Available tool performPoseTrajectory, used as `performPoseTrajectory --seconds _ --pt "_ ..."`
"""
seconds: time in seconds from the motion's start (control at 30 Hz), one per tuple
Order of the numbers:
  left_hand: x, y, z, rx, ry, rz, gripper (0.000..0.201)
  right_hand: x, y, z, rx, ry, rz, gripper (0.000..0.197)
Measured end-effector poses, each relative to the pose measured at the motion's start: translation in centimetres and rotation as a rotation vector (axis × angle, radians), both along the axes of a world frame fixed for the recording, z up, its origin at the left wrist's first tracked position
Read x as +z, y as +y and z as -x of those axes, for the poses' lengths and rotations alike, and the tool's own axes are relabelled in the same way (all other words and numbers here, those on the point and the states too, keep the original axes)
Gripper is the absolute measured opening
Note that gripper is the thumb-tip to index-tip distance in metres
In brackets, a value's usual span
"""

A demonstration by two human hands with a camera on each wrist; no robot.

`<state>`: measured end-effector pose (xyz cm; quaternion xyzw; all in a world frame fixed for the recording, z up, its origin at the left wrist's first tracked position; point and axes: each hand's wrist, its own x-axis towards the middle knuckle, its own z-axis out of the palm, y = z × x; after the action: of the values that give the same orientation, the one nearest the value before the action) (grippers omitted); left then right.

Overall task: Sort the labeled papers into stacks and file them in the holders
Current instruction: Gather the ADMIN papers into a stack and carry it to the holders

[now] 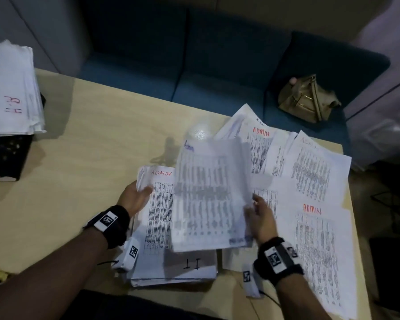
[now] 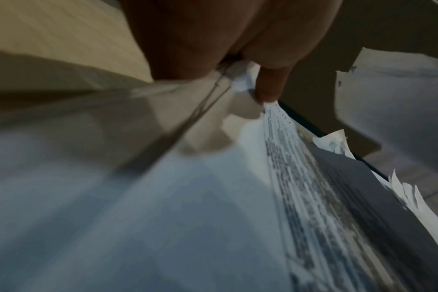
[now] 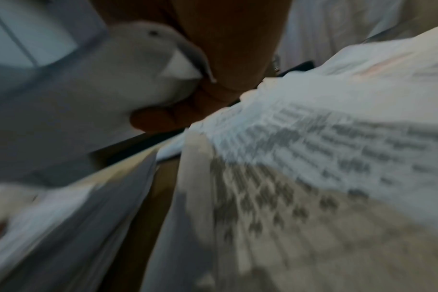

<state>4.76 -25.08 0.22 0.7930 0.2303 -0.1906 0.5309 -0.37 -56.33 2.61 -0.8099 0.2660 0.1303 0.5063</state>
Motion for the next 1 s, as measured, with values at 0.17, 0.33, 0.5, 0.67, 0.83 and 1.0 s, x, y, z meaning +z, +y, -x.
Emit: performPoseTrajectory --seconds 0.17,0.33,0.5,0.67,0.83,1.0 --pt "0.4 0.3 0.1 -0.005 -0.062 0.058 0.055 -1.3 4.5 0.0 0.333 0.177 0.047 0.042" --pt "-0.2 1.7 0.6 -0.162 -0.028 -0.018 0.073 0.8 3.2 -3.0 0.379 0.079 0.281 0.047" --pt "0.7 1.7 1.2 -0.273 0.028 0.042 0.065 0.9 4.0 -7.0 0.178 -0.021 0.121 0.075" --pt "1.4 1.1 1.5 -0.295 -0.009 0.144 0.069 -0.8 8.4 -7.6 0.462 0.000 0.201 0.060" --pt "1.2 0.8 1.2 -0.272 -0.077 0.266 0.071 -2.7 8.6 -7.8 0.576 -0.113 0.440 0.037" --pt "0.9 0.1 0.4 -0.253 -0.131 0.255 0.063 -3.9 8.3 -8.2 0.624 -0.109 0.466 0.028"
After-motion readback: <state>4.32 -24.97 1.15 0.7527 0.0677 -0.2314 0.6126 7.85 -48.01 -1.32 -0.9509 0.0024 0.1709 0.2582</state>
